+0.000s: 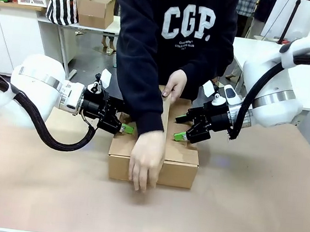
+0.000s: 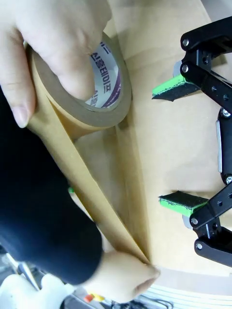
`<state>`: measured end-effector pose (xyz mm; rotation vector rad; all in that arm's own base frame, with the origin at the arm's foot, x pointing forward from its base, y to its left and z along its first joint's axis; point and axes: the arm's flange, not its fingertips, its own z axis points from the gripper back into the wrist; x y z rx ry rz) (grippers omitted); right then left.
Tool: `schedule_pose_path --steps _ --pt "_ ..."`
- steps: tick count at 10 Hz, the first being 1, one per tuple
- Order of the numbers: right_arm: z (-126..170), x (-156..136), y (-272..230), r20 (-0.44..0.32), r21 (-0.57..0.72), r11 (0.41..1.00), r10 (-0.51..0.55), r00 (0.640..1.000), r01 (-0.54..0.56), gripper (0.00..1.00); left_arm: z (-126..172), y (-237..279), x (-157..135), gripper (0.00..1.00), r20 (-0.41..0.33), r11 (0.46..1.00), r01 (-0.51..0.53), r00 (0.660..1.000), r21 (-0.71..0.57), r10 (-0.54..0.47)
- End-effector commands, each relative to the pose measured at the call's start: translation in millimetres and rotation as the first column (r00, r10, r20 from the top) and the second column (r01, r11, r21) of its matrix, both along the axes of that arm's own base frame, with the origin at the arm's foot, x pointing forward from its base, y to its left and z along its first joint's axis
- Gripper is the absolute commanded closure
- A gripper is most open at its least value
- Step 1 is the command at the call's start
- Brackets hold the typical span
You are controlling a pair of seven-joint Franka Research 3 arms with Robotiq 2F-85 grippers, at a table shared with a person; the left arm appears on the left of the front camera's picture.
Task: Pack the gift set into the box.
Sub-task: Press and hold the closed box until the human finishes sealing it.
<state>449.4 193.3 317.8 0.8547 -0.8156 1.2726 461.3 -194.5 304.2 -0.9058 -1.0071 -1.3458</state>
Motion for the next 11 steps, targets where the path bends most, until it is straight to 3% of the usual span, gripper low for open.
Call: schedule_pose_path --steps 1,11 --pt "-2.8 -3.6 -1.5 0.001 -0.007 1.0 -0.004 1.0 0.004 0.0 -4.0 0.8 -1.2 0.0 0.01 1.0 0.001 1.0 -0.005 -0.001" --pt "-2.8 -3.6 -1.5 0.001 -0.007 1.0 -0.004 1.0 0.004 0.0 -4.0 0.8 -1.2 0.0 0.01 1.0 0.001 1.0 -0.005 -0.001"
